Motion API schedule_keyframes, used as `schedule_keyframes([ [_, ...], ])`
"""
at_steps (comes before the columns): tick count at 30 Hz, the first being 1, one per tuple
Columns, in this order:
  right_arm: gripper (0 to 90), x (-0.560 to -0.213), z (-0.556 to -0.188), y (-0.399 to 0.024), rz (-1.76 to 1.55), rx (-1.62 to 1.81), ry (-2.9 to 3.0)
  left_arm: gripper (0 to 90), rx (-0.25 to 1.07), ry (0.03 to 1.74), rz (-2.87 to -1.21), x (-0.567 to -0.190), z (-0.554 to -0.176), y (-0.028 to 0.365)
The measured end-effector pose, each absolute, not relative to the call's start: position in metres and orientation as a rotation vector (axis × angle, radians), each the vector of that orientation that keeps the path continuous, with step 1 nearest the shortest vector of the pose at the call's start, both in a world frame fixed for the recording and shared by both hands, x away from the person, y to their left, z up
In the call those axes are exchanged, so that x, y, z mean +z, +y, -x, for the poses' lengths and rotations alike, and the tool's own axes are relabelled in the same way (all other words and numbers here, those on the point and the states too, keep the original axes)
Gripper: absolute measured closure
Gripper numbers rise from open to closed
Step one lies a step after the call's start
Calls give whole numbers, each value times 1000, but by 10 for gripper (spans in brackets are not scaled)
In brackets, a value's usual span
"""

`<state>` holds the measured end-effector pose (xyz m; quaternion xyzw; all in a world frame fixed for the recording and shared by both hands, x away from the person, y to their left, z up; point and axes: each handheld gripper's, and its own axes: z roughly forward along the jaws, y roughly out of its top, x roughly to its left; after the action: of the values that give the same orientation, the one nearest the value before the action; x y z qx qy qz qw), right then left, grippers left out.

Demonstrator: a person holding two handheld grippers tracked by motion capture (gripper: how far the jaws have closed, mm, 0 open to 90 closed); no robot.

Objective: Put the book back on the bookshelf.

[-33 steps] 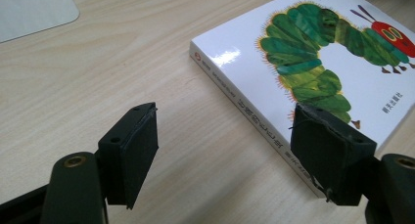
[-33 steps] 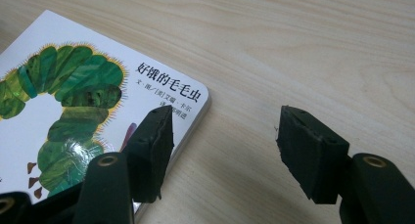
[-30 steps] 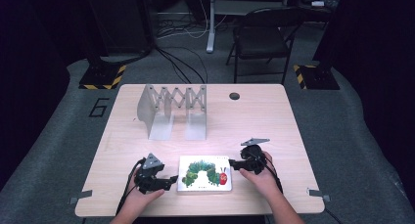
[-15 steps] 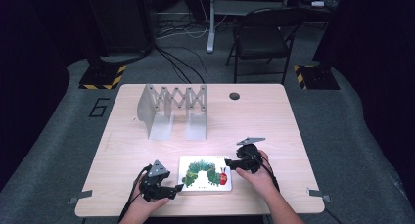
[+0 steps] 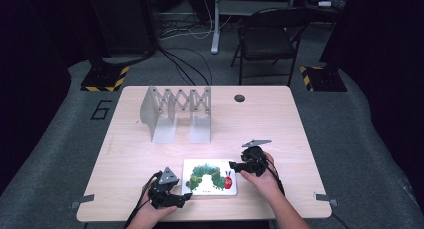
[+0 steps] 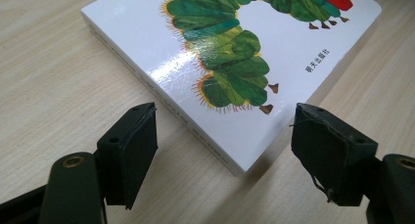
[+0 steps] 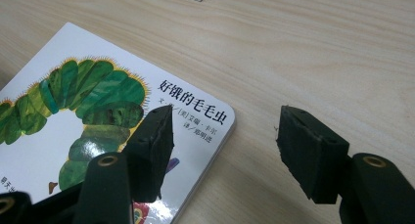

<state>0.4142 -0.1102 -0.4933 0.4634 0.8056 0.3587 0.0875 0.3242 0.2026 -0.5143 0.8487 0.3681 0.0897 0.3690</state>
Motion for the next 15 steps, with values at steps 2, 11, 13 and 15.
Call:
schedule_keyframes([
  [2, 381, -494, -415, -109, -1405, 1078, 2398, 253, 241, 931, -2196, -515, -325, 201],
  [11, 380, -500, -420, -105, -1436, 1061, 2437, 250, 259, 923, -2207, -519, -324, 194],
  [13, 380, -502, -422, -105, -1433, 1066, 2437, 252, 258, 921, -2206, -519, -324, 193],
  [15, 381, -502, -423, -103, -1461, 1072, 2441, 253, 263, 909, -2210, -519, -326, 192],
])
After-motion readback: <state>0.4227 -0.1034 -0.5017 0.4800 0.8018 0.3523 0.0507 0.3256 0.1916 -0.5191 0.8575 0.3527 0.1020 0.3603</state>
